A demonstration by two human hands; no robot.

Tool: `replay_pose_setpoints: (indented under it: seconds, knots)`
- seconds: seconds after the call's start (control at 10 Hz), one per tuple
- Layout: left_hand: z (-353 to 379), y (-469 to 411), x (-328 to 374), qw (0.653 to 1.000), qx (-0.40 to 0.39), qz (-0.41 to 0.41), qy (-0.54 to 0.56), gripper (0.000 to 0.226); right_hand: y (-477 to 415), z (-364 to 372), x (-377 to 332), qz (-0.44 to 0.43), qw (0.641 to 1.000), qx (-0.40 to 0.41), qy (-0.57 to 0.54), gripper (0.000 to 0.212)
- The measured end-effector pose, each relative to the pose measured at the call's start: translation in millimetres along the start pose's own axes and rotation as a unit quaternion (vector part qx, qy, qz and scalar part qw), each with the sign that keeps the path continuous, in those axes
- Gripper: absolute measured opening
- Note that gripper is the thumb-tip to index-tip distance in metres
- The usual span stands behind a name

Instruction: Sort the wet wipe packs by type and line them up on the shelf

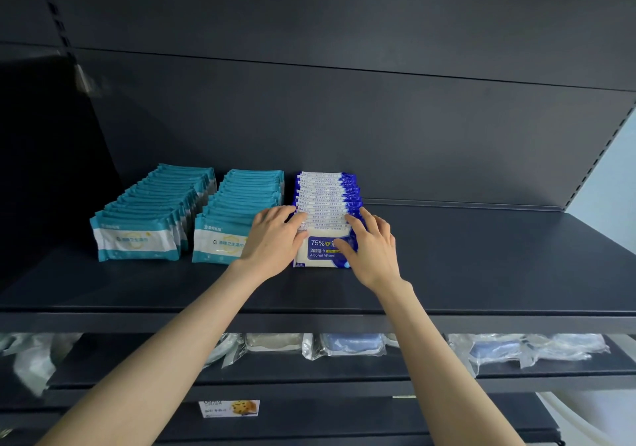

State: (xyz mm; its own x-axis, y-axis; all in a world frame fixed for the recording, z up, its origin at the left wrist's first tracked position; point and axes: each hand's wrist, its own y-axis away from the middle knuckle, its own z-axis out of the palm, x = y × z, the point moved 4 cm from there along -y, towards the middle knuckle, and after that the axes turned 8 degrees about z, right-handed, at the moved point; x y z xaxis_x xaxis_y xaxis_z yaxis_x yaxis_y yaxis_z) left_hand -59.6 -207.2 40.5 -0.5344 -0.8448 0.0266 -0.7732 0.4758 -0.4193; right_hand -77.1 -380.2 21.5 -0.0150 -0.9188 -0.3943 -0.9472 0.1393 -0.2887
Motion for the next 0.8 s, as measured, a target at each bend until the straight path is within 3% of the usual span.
replay_pose_setpoints:
  seconds: [0.7, 0.8]
  knots:
    - [-8, 5, 4, 1.000, -0.005, 0.009, 0.024, 0.046, 5, -7, -5, -0.016, 1.000, -0.007, 0.008, 0.057]
    - [-15, 4, 1, 0.999, 0.029, 0.014, 0.023, 0.043, 4, -17, -10, -0.028, 0.999, 0.017, -0.004, 0.051]
